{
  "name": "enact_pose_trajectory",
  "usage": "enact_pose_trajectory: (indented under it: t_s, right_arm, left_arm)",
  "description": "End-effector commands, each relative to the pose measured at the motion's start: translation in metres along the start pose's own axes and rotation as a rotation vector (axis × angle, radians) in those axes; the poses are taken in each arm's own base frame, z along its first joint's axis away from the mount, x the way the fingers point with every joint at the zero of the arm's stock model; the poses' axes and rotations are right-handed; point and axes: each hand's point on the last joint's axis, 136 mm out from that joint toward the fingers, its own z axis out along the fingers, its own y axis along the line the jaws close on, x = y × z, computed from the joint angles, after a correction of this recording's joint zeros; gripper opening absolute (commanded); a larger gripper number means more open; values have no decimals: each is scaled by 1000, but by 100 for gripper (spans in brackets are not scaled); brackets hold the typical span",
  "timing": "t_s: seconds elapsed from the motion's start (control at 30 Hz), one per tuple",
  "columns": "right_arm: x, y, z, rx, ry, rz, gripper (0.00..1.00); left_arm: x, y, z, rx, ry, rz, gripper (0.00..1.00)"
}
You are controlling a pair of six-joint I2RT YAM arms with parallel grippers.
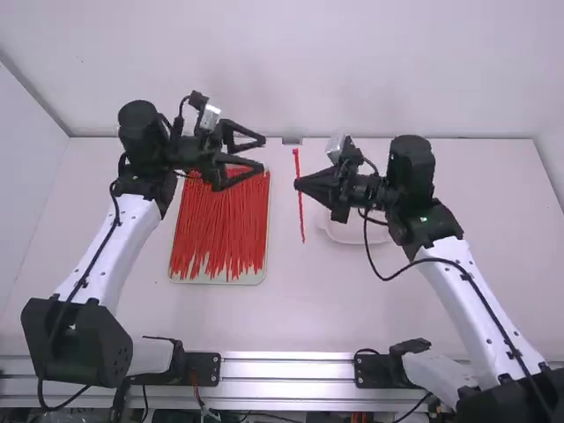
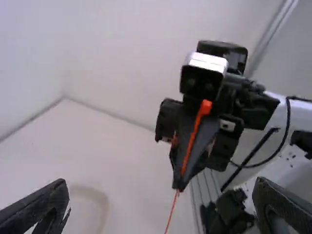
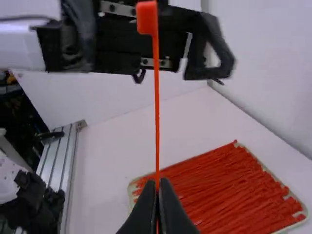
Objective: Fasten the cable tie
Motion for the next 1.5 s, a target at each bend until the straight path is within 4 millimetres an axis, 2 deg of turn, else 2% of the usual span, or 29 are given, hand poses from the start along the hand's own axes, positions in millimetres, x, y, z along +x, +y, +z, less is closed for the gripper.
enact_pose_trajectory:
  t_s: [0.0, 0.17, 0.33, 0.5, 0.8, 0.93, 1.13, 1.27, 1.47]
  right_arm:
    - [-4, 8, 6, -18, 6, -135, 0]
    - [-1, 8, 14, 7, 23, -151, 0]
    - [1, 8, 13, -4, 17, -182, 0]
    - [7, -5, 13, 23, -49, -171, 0]
    - [11, -1, 12, -20, -113, -173, 0]
    - [8, 9, 14, -67, -122, -191, 0]
    - [3, 5, 10, -54, -139, -162, 0]
    - [2, 6, 10, -57, -142, -164, 0]
    - [-2, 5, 9, -54, -153, -163, 0]
  left_arm:
    - [10, -12, 3, 49, 17, 236, 99]
    - [32, -15, 15, 93, 30, 313, 99]
    - [36, -13, 19, 85, 32, 345, 99]
    - [30, -12, 21, 73, 22, 392, 99]
    - [1, -28, 27, 89, -18, 408, 97]
    - [-4, -30, 35, 77, -37, 405, 89]
    - [-6, -29, 36, 69, -43, 394, 54]
    - [-4, -36, 44, 95, -40, 396, 43]
    - [-7, -36, 45, 88, -47, 355, 42]
